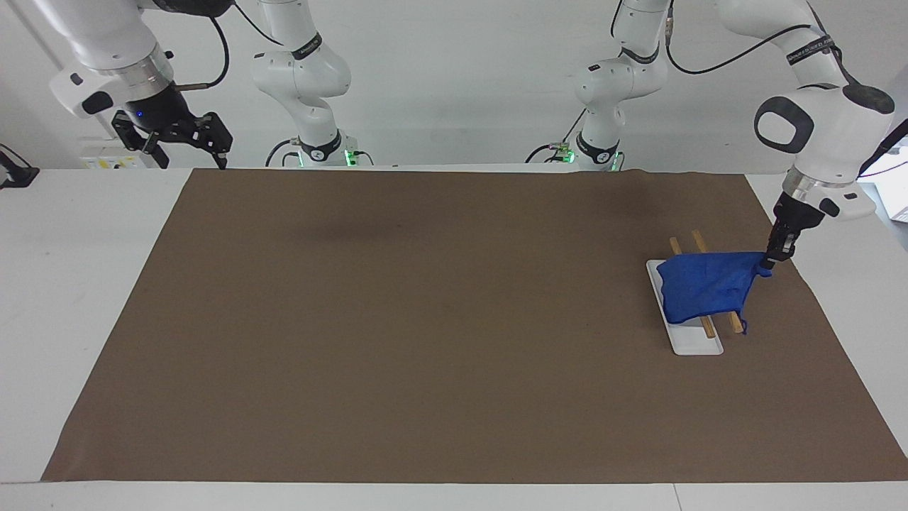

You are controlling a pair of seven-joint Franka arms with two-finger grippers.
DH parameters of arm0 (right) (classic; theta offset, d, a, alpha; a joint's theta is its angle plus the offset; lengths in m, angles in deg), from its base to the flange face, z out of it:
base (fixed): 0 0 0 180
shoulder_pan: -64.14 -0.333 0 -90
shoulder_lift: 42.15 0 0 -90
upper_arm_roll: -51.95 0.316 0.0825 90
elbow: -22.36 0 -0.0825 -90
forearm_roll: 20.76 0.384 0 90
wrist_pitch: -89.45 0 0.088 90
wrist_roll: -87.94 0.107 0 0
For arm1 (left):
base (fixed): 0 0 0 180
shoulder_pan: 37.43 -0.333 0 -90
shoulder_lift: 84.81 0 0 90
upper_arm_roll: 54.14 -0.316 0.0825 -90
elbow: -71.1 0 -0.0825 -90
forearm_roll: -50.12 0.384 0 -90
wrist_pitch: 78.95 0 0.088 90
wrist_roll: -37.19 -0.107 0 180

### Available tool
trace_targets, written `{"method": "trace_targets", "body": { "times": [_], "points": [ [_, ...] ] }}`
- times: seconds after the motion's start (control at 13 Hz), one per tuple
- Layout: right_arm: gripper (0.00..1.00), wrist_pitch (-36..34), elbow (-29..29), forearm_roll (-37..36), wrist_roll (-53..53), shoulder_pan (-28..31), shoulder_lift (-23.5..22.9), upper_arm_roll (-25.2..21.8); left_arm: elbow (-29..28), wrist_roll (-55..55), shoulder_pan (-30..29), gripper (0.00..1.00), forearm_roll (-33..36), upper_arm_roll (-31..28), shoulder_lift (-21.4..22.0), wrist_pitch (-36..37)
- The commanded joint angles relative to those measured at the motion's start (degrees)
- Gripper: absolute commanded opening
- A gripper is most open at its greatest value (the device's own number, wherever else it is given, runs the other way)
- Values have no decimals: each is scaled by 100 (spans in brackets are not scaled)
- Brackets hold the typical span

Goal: Right arm passes towel to left arm to hang

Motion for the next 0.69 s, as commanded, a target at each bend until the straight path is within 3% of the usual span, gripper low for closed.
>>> {"method": "trace_targets", "body": {
  "times": [0.0,0.23,0.38,0.62],
  "points": [
    [100,54,-163,39,44,-66,84,-84,35,8,61,100,87,98,10,-82],
    [100,19,-137,39,36,-67,14,-48,483,18,334,100,87,142,254,486],
    [100,10,-180,48,35,-32,66,-66,1515,-131,537,100,96,151,239,2062],
    [100,-17,-189,39,27,-58,67,-57,2504,-1094,721,100,96,187,45,3378]
  ]
}}
